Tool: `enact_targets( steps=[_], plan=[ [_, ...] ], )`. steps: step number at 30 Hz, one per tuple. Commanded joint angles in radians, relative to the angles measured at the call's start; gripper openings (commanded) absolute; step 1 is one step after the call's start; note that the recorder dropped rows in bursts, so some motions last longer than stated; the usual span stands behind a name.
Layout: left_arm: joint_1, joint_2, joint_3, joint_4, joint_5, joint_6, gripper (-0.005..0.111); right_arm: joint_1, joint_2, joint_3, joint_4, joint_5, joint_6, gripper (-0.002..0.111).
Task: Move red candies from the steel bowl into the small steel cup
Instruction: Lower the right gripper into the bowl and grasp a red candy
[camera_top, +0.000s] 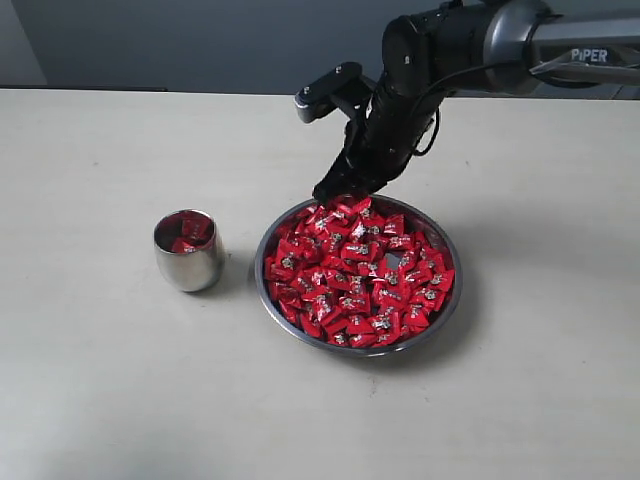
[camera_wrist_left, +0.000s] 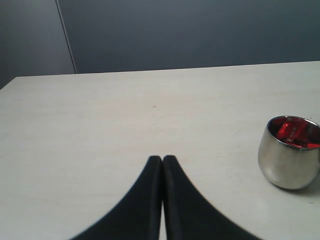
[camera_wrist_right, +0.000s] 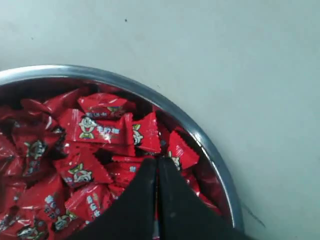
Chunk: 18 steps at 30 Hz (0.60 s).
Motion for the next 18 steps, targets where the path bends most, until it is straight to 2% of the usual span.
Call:
enact_targets(
  steps=[1, 12, 14, 18],
  plan=[
    [0.001, -0.004, 0.004, -0.003, -0.002, -0.002, 0.0, 0.001, 0.028, -0.021, -0.019, 0.043, 0.051, 0.002],
    [0.001, -0.004, 0.004, -0.003, -0.002, -0.002, 0.0, 0.001, 0.032, -0.041, 0.065, 0.073, 0.073, 0.002],
    [0.001, -0.004, 0.004, -0.003, -0.002, -0.002, 0.0, 0.001, 0.034, -0.041, 0.072, 0.075, 0.073, 0.009],
    [0.001, -0.004, 0.004, -0.003, -0.002, -0.002, 0.0, 0.001, 0.034, -0.041, 0.094, 0.081, 0.069, 0.036]
  ],
)
